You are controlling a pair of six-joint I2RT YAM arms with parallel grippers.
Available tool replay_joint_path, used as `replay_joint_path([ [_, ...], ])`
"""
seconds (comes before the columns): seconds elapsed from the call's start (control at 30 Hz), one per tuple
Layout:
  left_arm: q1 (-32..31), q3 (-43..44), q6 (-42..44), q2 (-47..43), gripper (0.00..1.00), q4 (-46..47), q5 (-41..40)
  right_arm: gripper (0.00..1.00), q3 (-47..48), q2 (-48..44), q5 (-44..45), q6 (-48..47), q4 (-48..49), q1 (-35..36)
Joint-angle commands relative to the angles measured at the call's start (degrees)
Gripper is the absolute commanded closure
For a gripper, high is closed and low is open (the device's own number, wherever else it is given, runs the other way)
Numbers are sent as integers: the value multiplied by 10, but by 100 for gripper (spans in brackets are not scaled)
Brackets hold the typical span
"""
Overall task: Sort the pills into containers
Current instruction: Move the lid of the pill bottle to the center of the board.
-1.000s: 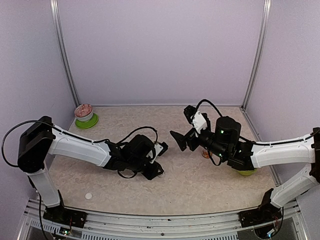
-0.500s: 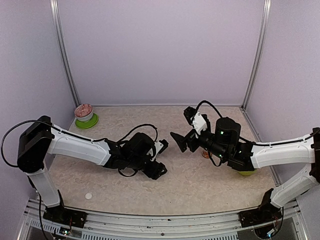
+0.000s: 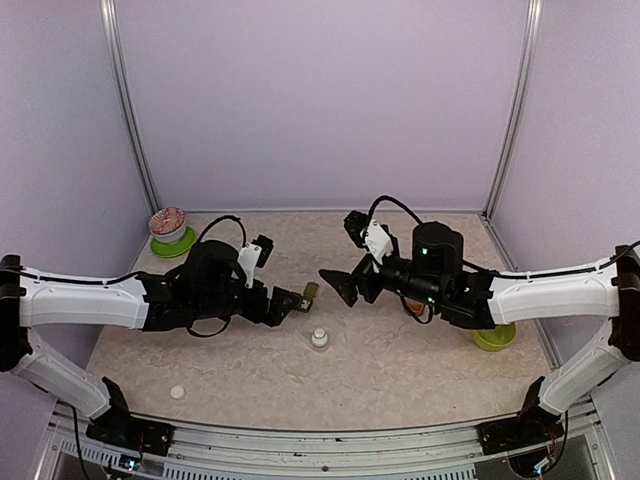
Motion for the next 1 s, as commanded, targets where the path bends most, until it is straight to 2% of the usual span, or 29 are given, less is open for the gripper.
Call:
replay_joint_path([
  [0.0, 28, -55, -40, -68, 1, 10, -63, 0, 65, 50, -59, 9, -46, 18],
  [0.23, 99, -153, -107, -197, 1, 13, -115, 1, 209, 176, -117, 12, -136, 60],
  [0.4, 113, -186, -125, -271, 1, -17, -197, 3, 321, 273, -144, 12, -205, 95],
  [0.77, 127, -227, -178, -345, 1, -79, -336, 5, 534, 447, -186, 32, -305, 148],
  [0.97, 173, -248, -164, -387, 1, -60, -351, 5, 612, 514, -206, 51, -319, 157],
])
